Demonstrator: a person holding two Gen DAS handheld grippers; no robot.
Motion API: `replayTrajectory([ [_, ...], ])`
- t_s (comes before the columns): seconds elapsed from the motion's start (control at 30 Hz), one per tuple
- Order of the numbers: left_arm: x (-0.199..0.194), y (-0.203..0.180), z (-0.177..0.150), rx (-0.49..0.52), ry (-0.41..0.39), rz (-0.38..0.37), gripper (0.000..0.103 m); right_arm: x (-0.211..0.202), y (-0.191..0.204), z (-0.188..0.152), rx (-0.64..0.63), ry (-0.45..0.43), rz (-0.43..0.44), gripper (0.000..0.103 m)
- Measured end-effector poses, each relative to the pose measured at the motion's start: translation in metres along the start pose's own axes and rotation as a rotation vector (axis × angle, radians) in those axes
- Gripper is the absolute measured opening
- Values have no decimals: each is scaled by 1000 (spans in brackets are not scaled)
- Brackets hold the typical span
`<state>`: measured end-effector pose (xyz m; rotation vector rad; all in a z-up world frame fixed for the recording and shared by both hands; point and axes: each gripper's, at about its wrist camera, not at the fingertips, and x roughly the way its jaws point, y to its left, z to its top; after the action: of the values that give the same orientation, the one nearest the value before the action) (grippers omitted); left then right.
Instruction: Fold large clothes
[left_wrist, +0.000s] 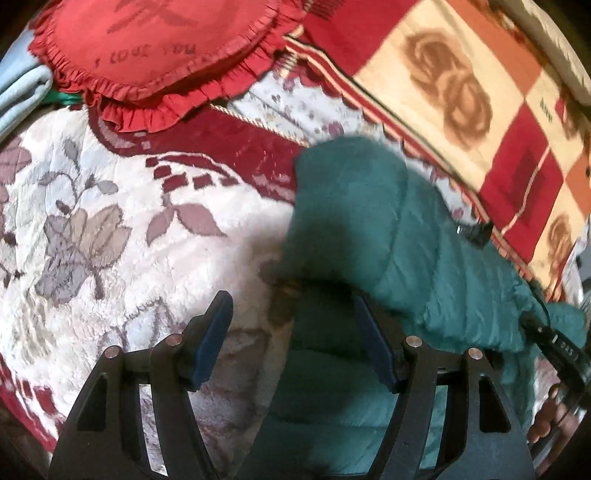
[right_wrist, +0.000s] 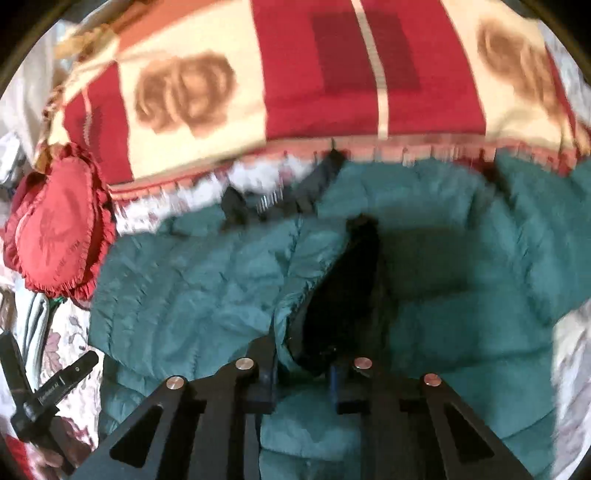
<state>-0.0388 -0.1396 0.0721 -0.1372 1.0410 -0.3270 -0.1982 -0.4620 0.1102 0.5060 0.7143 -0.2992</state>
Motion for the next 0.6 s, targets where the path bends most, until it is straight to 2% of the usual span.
replayTrajectory([
  [0.1, -9, 1, 8, -28, -52, -1, 68, -25, -3, 8, -48, -106, -66, 13],
  [0.23, -10, -4, 15, -43, -53, -17, 68, -36, -28, 13, 8, -149, -111, 13],
  [0.47, 6, -24, 14, -9, -31, -5, 68, 15, -57, -4, 26, -78, -241, 13],
  [0.6, 14, -35, 20, -17, -24, -12, 68, 37, -63, -12, 13, -34, -241, 14],
])
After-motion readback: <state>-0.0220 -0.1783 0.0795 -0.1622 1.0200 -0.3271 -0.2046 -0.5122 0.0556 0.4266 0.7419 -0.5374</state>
